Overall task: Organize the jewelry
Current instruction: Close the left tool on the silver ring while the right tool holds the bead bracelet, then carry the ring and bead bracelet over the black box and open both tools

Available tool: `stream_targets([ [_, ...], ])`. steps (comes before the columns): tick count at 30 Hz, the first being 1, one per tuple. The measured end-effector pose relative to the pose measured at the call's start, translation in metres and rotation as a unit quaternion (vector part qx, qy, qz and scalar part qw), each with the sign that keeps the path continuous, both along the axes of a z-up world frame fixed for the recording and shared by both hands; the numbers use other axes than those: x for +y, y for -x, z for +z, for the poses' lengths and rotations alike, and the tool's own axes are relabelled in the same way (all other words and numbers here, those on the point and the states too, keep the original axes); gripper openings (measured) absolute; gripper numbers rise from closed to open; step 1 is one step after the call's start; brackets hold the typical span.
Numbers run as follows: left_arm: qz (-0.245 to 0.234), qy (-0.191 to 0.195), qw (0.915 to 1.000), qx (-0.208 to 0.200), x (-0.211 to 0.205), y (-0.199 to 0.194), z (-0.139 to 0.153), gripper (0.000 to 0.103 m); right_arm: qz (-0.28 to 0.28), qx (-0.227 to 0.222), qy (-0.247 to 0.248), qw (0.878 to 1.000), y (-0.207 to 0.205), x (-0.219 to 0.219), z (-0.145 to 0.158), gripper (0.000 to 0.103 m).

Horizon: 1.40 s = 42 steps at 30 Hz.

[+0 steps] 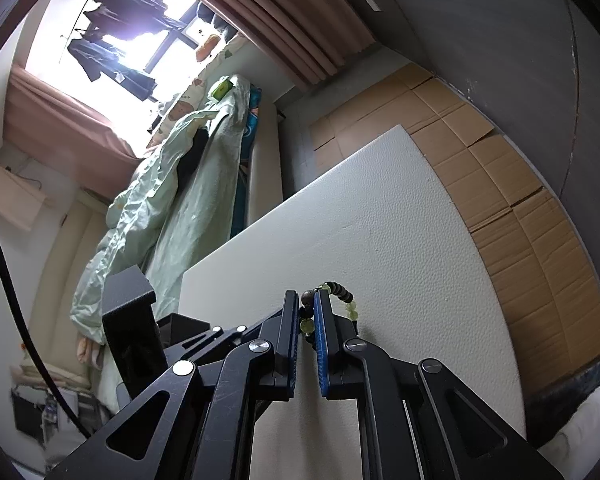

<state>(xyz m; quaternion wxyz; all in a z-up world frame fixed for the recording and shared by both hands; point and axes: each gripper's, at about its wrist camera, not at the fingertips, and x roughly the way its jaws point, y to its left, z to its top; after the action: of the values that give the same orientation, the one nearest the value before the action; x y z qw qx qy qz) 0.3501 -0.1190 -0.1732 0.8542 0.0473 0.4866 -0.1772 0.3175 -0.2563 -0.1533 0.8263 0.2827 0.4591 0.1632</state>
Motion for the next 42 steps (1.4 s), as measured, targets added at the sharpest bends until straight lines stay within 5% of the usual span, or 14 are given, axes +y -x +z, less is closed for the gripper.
stream_targets([
  [24, 0.093, 0.085, 0.9906, -0.052, 0.110, 0.052, 0.095, 0.014, 0.049, -0.065, -0.016, 0.997, 0.025, 0.056, 0.043, 0.010],
  [38, 0.128, 0.097, 0.9866, -0.031, 0.165, 0.065, 0.093, 0.015, 0.078, -0.086, -0.017, 0.993, 0.027, 0.104, 0.052, 0.010],
  [39, 0.132, 0.103, 0.9858, -0.020, 0.169, 0.064, 0.091, 0.021, 0.081, -0.089, -0.016, 0.993, 0.027, 0.108, 0.052, 0.010],
  [42, 0.142, 0.128, 0.9815, -0.007, 0.181, 0.064, 0.088, 0.061, 0.091, -0.092, -0.024, 0.991, 0.028, 0.118, 0.051, 0.010],
])
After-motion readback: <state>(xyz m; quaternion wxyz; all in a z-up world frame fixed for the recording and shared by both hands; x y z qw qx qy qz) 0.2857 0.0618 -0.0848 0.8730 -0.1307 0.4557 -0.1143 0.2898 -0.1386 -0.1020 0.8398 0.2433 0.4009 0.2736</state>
